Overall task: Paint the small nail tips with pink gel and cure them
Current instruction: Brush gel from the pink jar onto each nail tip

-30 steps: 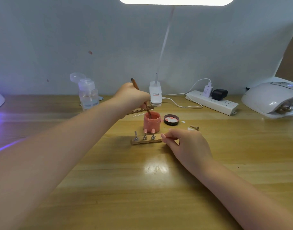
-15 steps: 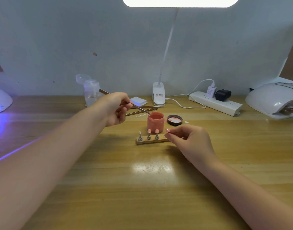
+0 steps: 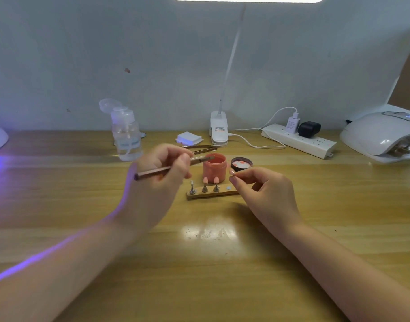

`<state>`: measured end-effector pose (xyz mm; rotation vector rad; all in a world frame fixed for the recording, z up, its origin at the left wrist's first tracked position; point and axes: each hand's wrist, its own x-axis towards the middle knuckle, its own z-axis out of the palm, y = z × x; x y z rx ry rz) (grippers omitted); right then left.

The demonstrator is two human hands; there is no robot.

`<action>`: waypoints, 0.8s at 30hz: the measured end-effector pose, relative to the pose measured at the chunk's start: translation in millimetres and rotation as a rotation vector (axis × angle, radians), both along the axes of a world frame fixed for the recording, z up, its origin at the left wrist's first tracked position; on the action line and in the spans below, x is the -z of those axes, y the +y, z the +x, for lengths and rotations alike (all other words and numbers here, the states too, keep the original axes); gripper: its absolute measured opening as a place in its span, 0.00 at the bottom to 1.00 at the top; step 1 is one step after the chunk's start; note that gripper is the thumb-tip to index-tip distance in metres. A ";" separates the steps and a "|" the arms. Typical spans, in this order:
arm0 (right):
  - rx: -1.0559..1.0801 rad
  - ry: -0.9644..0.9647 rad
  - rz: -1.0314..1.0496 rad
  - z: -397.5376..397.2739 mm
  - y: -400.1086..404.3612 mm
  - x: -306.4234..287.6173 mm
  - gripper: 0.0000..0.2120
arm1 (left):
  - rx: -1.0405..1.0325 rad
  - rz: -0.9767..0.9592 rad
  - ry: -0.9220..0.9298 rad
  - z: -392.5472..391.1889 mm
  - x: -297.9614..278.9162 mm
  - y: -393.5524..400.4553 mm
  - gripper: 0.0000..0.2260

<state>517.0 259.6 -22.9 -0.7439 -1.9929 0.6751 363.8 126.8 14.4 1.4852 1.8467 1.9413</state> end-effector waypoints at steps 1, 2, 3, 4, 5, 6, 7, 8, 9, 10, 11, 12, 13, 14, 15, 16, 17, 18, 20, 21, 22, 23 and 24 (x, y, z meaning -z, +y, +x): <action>-0.001 0.002 0.012 0.1 0.2 -0.1 0.02 | 0.019 0.002 0.056 6.2 3.3 -3.9 0.05; -0.004 0.006 0.018 0.1 0.4 -0.1 0.02 | 0.036 0.001 0.088 11.1 5.7 -6.0 0.05; -0.008 0.010 0.023 0.2 0.5 -0.1 0.02 | 0.042 0.003 0.120 14.4 7.0 -6.9 0.06; -0.012 0.014 0.028 0.4 0.6 0.1 0.02 | 0.040 0.006 0.165 17.1 7.4 -7.6 0.07; -0.015 0.017 0.034 0.5 0.4 0.3 0.02 | 0.038 0.009 0.216 19.0 7.7 -8.2 0.08; -0.015 0.015 0.043 0.6 0.3 0.6 0.03 | 0.044 0.010 0.255 20.2 8.2 -8.6 0.08; -0.012 0.009 0.055 0.7 0.3 0.7 0.03 | 0.054 0.012 0.278 20.6 9.1 -8.7 0.09; -0.008 0.003 0.065 0.9 0.3 0.7 0.03 | 0.066 0.018 0.289 20.5 10.3 -8.6 0.09; -0.003 -0.003 0.072 0.9 0.3 0.6 0.03 | 0.072 0.025 0.295 20.1 11.5 -8.3 0.10; 0.002 -0.009 0.078 1.0 0.3 0.5 0.04 | 0.074 0.026 0.293 19.8 12.3 -7.9 0.10; 0.010 -0.013 0.083 0.8 0.5 0.5 0.04 | 0.070 0.020 0.293 19.0 13.4 -7.5 0.09; 0.019 -0.017 0.087 0.7 0.7 0.5 0.04 | 0.066 0.013 0.296 18.6 14.5 -7.1 0.09; 0.028 -0.020 0.090 0.7 0.7 0.5 0.04 | 0.066 0.009 0.303 18.1 15.8 -7.2 0.07; 0.036 -0.023 0.093 0.7 0.7 0.5 0.04 | 0.077 0.009 0.307 17.5 17.0 -7.5 0.05; 0.040 -0.027 0.097 0.7 0.4 0.7 0.05 | 0.091 0.015 0.299 16.8 17.7 -8.2 0.04; 0.043 -0.029 0.103 0.9 0.1 0.8 0.05 | 0.096 0.027 0.285 16.5 18.1 -8.5 0.06; 0.046 -0.028 0.110 0.9 -0.3 1.0 0.05 | 0.092 0.035 0.264 16.1 18.3 -8.5 0.07; 0.047 -0.024 0.117 1.0 -0.7 1.0 0.05 | 0.086 0.036 0.239 16.3 17.9 -7.9 0.07; 0.047 -0.019 0.126 0.8 -1.3 0.9 0.05 | 0.083 0.025 0.196 17.6 17.3 -6.7 0.04; 0.046 -0.021 0.127 0.8 -1.2 0.7 0.05 | 0.087 0.017 0.187 18.3 17.6 -6.4 0.05; 0.046 -0.024 0.127 0.7 -1.1 0.7 0.04 | 0.098 0.007 0.182 18.9 18.4 -6.2 0.06; 0.046 -0.028 0.127 0.8 -1.1 0.6 0.04 | 0.108 0.001 0.189 18.9 19.4 -6.6 0.05; 0.045 -0.030 0.129 0.9 -1.1 0.6 0.04 | 0.120 0.001 0.192 18.8 19.8 -7.2 0.04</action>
